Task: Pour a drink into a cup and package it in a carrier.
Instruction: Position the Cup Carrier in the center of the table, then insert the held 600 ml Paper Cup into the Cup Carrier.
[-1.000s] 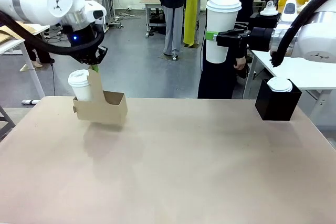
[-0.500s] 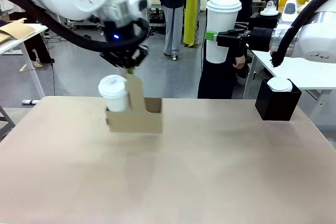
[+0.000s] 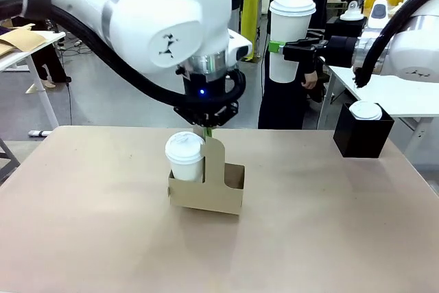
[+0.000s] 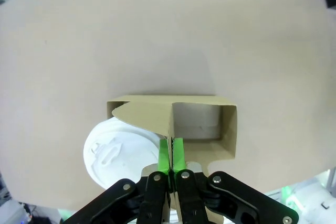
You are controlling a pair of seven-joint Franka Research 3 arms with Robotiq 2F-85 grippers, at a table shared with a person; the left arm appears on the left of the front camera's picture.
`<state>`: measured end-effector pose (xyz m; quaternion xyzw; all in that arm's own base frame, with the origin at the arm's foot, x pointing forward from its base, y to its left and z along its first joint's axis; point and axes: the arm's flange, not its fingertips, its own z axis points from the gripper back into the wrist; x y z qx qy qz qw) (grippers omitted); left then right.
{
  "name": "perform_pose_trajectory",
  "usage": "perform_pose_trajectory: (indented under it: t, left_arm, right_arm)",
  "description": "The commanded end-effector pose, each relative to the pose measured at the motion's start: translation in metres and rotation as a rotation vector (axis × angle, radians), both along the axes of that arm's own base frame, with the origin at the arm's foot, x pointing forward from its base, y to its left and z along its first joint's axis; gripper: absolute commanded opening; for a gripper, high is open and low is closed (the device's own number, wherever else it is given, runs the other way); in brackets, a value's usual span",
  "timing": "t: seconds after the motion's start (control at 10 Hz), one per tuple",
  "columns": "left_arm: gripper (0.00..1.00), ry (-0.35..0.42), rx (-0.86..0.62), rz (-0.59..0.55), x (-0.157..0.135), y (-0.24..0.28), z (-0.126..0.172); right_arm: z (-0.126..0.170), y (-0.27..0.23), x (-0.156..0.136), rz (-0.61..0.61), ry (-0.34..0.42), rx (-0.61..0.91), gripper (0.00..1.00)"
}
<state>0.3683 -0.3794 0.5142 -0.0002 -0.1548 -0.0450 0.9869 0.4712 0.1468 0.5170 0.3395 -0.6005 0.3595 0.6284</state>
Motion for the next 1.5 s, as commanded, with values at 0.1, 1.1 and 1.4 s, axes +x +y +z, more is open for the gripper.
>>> perform_pose_trajectory:
  t: [0.1, 1.1, 1.4]
  left_arm:
    - [0.02, -0.043, 0.009, 0.03, -0.011, -0.013, -0.007]
    - [0.02, 0.015, -0.007, 0.03, -0.009, -0.021, -0.024]
    - [0.02, 0.015, -0.007, 0.03, -0.009, -0.021, -0.024]
  right_arm:
    - [0.004, 0.002, 0.0, -0.004, -0.012, -0.004, 0.81]
    - [0.004, 0.002, 0.0, -0.004, -0.012, -0.004, 0.81]
    - [0.004, 0.002, 0.0, -0.004, -0.012, -0.004, 0.81]
